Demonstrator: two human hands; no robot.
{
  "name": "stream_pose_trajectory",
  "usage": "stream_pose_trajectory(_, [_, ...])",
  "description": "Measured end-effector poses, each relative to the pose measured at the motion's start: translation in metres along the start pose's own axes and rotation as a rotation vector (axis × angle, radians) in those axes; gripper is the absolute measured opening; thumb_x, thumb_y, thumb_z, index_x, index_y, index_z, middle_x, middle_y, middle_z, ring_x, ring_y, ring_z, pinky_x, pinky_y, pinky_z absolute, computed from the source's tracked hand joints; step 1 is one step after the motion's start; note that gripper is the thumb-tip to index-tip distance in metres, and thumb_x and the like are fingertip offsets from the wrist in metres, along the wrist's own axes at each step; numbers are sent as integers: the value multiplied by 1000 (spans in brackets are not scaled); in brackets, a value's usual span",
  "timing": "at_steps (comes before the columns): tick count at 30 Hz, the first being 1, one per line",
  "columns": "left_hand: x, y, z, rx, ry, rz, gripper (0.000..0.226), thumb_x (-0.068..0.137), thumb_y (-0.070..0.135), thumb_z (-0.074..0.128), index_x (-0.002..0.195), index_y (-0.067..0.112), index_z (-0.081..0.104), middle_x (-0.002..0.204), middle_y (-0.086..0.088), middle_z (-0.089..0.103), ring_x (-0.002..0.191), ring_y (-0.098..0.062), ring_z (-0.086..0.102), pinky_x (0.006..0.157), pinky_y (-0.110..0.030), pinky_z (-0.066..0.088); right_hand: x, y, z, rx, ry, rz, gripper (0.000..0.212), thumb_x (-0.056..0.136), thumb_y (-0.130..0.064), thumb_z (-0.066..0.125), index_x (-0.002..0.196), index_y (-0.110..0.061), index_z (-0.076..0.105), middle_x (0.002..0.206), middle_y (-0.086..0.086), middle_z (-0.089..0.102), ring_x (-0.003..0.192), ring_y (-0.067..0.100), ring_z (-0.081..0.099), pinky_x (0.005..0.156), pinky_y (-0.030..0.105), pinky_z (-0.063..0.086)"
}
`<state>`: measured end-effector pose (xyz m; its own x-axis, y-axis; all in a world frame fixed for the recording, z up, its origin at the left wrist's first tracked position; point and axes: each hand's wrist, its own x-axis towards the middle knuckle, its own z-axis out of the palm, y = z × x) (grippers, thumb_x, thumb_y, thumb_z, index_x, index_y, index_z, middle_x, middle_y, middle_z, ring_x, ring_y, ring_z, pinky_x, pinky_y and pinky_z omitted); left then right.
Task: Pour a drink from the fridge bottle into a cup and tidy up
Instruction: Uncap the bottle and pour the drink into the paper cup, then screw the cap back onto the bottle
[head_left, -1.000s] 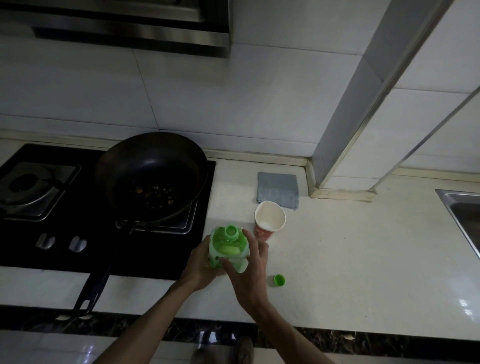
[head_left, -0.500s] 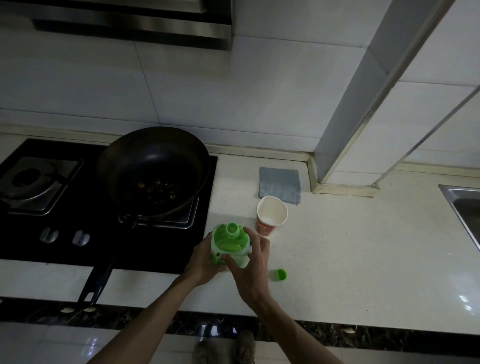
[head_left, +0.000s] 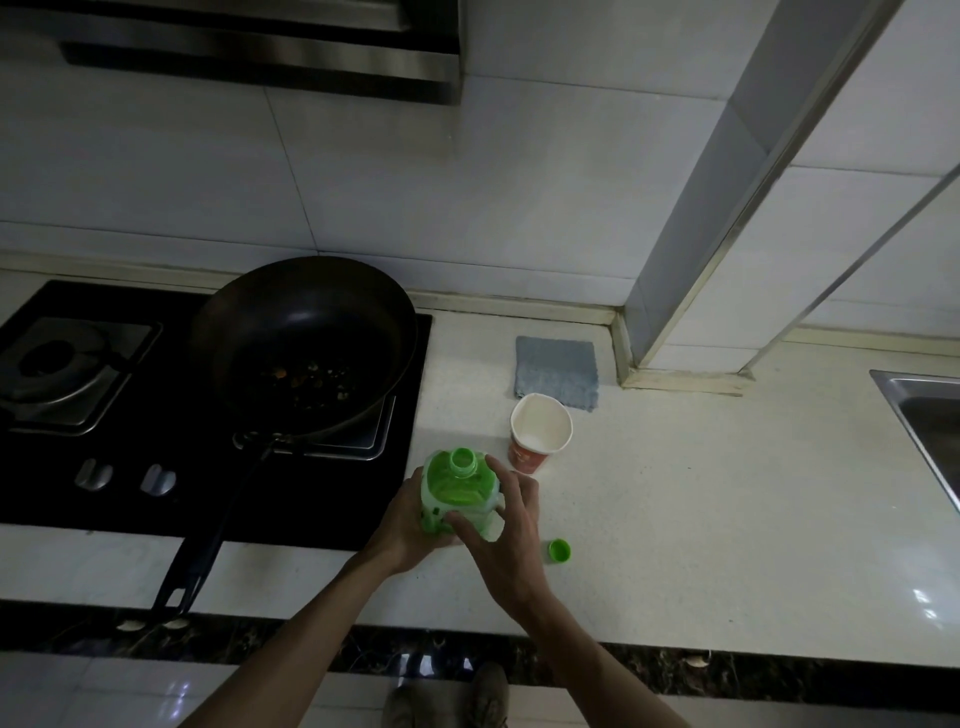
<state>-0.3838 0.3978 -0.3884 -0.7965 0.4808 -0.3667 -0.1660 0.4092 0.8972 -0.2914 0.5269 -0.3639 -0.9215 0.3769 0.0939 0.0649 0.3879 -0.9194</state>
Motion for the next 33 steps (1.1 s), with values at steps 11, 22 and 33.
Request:
stream_pose_trajectory(11, [-3,9,-12,64,-20,189,113,47,31,94,141,40,31,134,5,47,122,-7,51,99,-28,49,-27,87,-63,-422,82,334,41,88,-29,70,124,-15,58,113,10,46,105,24,44,83,33,44])
stream_pose_trajectory(22, [-4,15,-9,29,-13,176,88,64,9,88,124,50,38,119,7,58,112,-9,59,94,-26,53,-22,107,-55,-511,-32,410,31,92,-24,63,116,-8,52,109,8,49,93,20,48,77,27,43])
stream_pose_trajectory(33, [-4,16,-10,36,-14,190,86,61,22,91,129,37,40,123,3,57,114,-11,58,96,-33,53,8,-3,-58,-63,66,-99,24,85,-32,59,102,-18,68,82,-8,57,66,8,51,58,23,46])
